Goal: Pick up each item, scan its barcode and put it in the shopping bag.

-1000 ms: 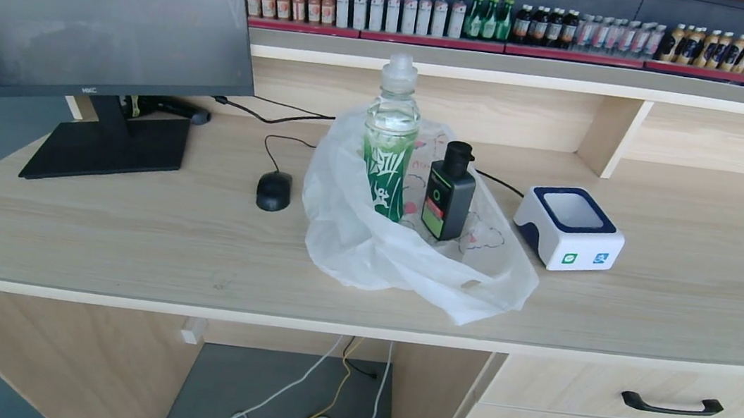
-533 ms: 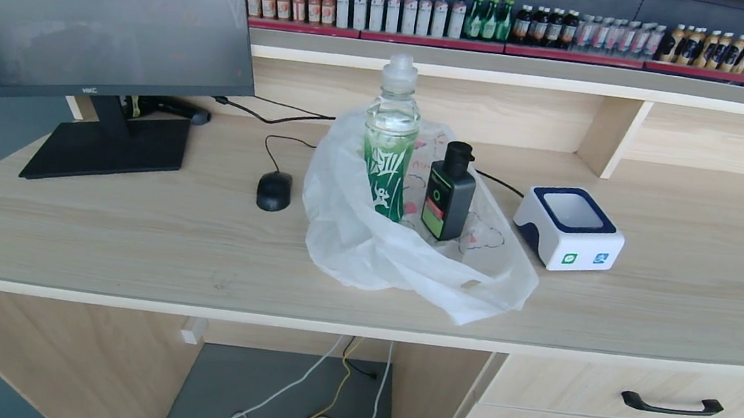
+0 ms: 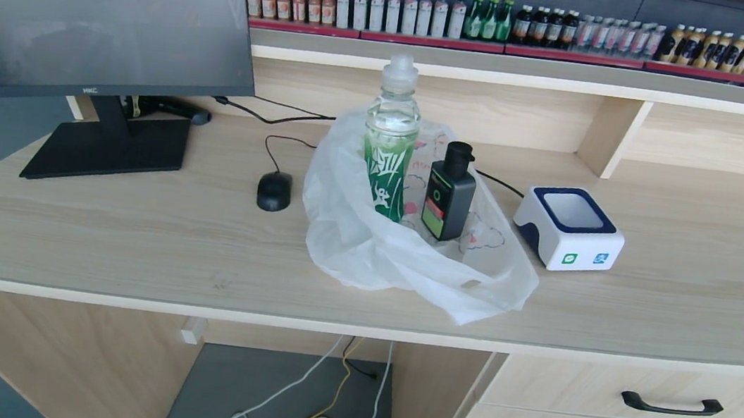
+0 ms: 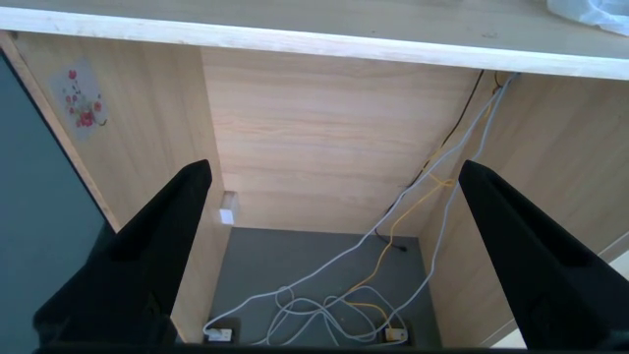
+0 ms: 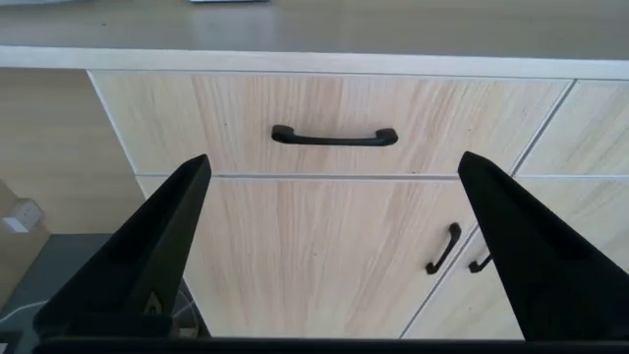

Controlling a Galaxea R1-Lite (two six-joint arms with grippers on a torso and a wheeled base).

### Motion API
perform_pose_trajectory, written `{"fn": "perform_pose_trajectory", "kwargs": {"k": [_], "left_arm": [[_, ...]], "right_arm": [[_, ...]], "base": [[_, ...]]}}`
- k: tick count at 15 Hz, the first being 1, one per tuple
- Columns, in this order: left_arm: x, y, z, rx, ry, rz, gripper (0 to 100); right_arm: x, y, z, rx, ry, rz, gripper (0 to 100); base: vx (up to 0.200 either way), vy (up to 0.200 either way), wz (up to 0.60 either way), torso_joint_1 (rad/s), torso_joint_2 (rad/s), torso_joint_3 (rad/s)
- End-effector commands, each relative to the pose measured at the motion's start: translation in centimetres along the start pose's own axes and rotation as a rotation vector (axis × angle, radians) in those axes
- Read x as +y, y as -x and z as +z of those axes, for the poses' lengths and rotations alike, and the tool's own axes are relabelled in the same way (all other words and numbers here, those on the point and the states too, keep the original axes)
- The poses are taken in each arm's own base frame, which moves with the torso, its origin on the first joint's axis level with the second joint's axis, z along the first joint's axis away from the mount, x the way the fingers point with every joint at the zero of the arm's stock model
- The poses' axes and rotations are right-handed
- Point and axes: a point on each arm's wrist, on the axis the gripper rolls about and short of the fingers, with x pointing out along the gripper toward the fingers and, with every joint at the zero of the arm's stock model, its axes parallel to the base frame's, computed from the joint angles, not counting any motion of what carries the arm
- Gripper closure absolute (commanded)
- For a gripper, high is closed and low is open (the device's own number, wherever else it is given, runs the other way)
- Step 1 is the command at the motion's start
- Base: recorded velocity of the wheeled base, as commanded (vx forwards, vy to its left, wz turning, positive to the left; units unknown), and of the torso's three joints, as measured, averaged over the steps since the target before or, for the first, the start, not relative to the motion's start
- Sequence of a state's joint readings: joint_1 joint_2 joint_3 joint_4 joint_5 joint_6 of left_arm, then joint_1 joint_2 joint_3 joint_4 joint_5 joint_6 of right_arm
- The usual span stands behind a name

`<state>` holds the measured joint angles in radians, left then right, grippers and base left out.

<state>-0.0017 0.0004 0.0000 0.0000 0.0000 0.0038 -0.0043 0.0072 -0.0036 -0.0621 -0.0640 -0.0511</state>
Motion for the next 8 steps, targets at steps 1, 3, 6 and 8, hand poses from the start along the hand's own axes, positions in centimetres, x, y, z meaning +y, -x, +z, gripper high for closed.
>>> {"fn": "perform_pose_trajectory", "kwargs": {"k": [1,3,6,8], "left_arm": [[0.0,0.0,0.0,0.0,-0.001,0.0,0],[0.0,0.0,0.0,0.0,-0.001,0.0,0],[0.0,0.0,0.0,0.0,0.001,0.0,0],[0.0,0.0,0.0,0.0,0.001,0.0,0]], "right_arm": [[0.03,0.03,-0.61,0.046,-0.05,0.002,0],[0.03,0.04,-0.68,0.054,-0.069,0.002,0],[0.03,0.04,-0.67,0.052,-0.081,0.001,0],[0.03,0.04,-0.67,0.052,-0.081,0.0,0]], "base": [[0.0,0.0,0.0,0.0,0.0,0.0],[0.0,0.0,0.0,0.0,0.0,0.0],[0.0,0.0,0.0,0.0,0.0,0.0],[0.0,0.0,0.0,0.0,0.0,0.0]]}}
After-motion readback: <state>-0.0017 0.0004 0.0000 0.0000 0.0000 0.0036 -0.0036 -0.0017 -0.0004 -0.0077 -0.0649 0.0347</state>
